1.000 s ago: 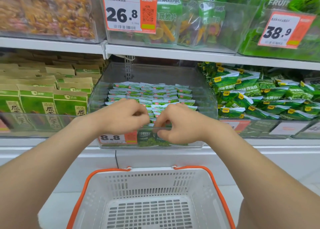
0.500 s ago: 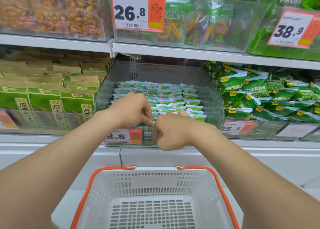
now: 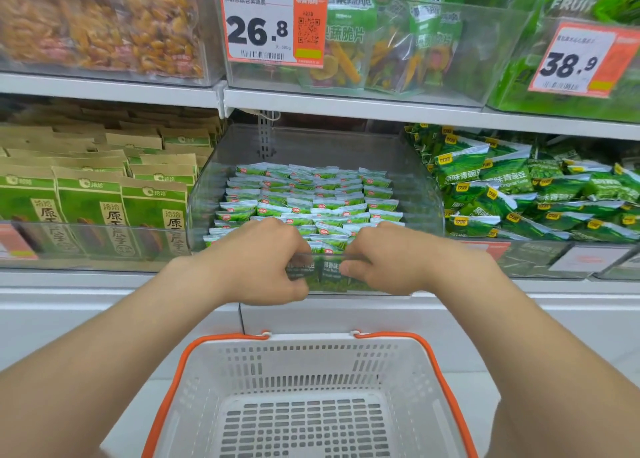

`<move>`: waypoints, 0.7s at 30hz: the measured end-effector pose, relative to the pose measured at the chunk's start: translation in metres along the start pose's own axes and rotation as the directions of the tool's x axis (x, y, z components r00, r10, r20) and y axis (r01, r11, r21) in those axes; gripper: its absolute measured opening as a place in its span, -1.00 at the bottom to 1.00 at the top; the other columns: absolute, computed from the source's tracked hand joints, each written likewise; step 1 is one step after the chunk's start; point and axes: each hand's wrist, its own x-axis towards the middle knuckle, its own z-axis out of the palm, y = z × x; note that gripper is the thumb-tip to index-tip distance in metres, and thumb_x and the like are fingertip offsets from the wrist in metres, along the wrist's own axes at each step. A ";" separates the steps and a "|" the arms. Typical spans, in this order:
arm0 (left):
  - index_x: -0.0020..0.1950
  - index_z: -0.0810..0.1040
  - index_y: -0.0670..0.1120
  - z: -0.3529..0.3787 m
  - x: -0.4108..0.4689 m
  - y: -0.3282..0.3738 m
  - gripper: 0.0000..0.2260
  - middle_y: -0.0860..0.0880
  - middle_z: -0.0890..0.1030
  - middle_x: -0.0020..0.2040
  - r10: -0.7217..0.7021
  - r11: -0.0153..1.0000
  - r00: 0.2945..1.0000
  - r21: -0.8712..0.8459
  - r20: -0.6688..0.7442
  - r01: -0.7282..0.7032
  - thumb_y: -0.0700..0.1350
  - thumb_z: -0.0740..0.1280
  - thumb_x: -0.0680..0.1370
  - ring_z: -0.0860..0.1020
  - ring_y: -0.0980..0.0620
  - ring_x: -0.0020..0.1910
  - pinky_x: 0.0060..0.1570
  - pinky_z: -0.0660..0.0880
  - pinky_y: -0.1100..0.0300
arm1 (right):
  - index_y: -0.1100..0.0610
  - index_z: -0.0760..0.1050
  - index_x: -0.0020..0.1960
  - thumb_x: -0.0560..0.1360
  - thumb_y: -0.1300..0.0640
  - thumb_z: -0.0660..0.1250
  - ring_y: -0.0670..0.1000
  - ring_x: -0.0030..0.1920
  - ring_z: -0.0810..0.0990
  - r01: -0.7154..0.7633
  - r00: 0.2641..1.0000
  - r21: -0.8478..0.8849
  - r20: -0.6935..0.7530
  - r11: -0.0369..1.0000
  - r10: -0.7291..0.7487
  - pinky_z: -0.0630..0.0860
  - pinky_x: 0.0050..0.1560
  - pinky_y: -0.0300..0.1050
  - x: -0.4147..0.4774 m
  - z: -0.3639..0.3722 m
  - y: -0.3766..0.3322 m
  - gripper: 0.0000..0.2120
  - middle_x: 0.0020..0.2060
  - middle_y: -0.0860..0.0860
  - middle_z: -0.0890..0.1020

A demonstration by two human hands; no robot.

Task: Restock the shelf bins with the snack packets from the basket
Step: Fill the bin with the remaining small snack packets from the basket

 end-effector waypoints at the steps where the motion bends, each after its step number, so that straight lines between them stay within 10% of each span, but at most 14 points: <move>1: -0.05 0.65 0.03 0.000 0.000 0.002 -0.67 0.04 0.63 -0.20 0.000 1.000 1.000 0.023 0.020 0.000 0.20 0.26 0.39 0.58 -0.04 -0.13 -0.10 0.56 0.05 | 0.14 0.53 -0.15 0.68 -0.11 0.23 0.20 -0.02 0.53 -0.019 1.000 -0.011 0.023 1.000 0.019 0.52 -0.03 0.08 -0.001 0.001 -0.002 -0.62 -0.25 0.08 0.56; 4: 0.02 0.64 0.07 0.000 -0.001 0.003 -0.77 0.10 0.62 -0.15 0.003 0.997 1.000 0.074 -0.004 -0.002 0.15 0.34 0.48 0.58 -0.02 -0.05 -0.06 0.52 0.07 | 0.07 0.56 0.06 0.63 -0.16 0.31 0.21 0.20 0.41 -0.021 0.999 -0.040 -0.035 0.999 0.019 0.43 0.11 0.10 -0.003 0.003 0.000 -0.71 -0.03 0.07 0.54; 8: -0.08 0.62 0.11 -0.009 -0.006 -0.005 -0.87 0.17 0.61 -0.16 -0.100 0.993 0.989 0.050 -0.106 0.106 0.08 0.50 0.45 0.57 0.06 -0.07 -0.17 0.52 0.12 | -0.06 0.24 0.59 0.53 -0.15 0.47 0.19 0.41 0.31 -0.107 0.990 -0.061 -0.099 0.992 0.100 0.38 0.38 0.19 -0.013 -0.005 0.015 -0.27 0.37 0.08 0.37; 14: -0.15 0.63 0.12 -0.011 -0.004 0.000 -0.82 0.20 0.52 -0.27 -0.204 0.978 0.964 -0.002 -0.172 0.207 0.14 0.56 0.44 0.50 0.05 -0.12 -0.21 0.44 0.12 | -0.11 0.59 -0.12 0.34 -0.07 0.66 -0.04 -0.13 0.55 -0.077 0.953 0.002 -0.295 0.997 0.075 0.37 -0.18 -0.13 -0.018 -0.017 0.019 -0.74 -0.29 -0.21 0.59; 21: -0.15 0.55 0.08 -0.006 0.010 -0.003 -0.80 0.12 0.60 -0.16 -0.294 0.952 0.923 0.005 -0.247 0.305 0.08 0.54 0.50 0.57 -0.06 -0.06 -0.23 0.38 0.09 | -0.05 0.50 -0.10 0.45 0.03 0.55 0.06 0.01 0.58 -0.095 0.911 -0.070 -0.409 0.993 0.058 0.30 -0.16 -0.09 -0.006 -0.011 0.018 -0.78 -0.10 -0.13 0.57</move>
